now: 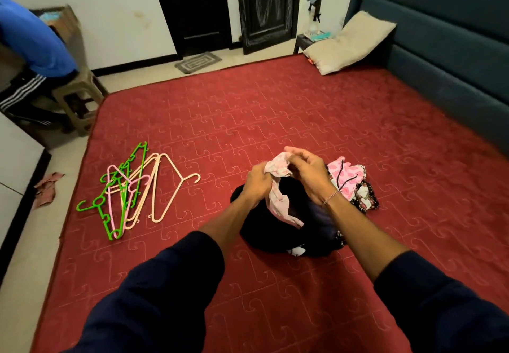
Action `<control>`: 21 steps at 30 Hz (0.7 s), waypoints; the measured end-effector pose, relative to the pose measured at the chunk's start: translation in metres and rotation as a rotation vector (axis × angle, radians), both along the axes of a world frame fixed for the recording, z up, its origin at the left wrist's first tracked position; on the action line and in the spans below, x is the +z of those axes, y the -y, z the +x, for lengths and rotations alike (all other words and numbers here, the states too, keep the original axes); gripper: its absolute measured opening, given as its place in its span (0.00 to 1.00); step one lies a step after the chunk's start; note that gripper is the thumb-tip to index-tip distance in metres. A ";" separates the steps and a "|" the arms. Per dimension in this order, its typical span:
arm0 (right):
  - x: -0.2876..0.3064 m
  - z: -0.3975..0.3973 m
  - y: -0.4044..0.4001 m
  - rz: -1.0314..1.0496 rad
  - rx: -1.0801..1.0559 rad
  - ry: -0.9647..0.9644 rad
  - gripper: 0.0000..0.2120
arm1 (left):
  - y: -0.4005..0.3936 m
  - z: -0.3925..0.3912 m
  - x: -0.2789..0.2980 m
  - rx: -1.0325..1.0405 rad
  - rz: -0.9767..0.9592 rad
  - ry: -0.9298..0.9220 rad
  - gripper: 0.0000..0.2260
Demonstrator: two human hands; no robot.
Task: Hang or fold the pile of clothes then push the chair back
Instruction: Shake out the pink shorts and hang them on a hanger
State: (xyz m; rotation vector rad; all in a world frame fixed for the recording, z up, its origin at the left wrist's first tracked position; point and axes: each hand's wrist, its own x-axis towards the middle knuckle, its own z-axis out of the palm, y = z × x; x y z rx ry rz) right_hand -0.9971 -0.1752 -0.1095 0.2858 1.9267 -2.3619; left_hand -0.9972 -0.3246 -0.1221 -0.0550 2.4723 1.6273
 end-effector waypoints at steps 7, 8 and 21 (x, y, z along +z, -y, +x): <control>0.007 0.011 0.000 0.306 0.118 -0.085 0.31 | 0.011 -0.005 0.049 0.007 0.101 -0.075 0.18; 0.010 0.013 0.000 0.352 0.141 -0.084 0.36 | 0.012 -0.003 0.057 -0.008 0.120 -0.073 0.18; 0.021 0.028 0.006 0.901 0.101 -0.121 0.16 | 0.009 -0.002 0.150 -0.024 0.387 -0.064 0.17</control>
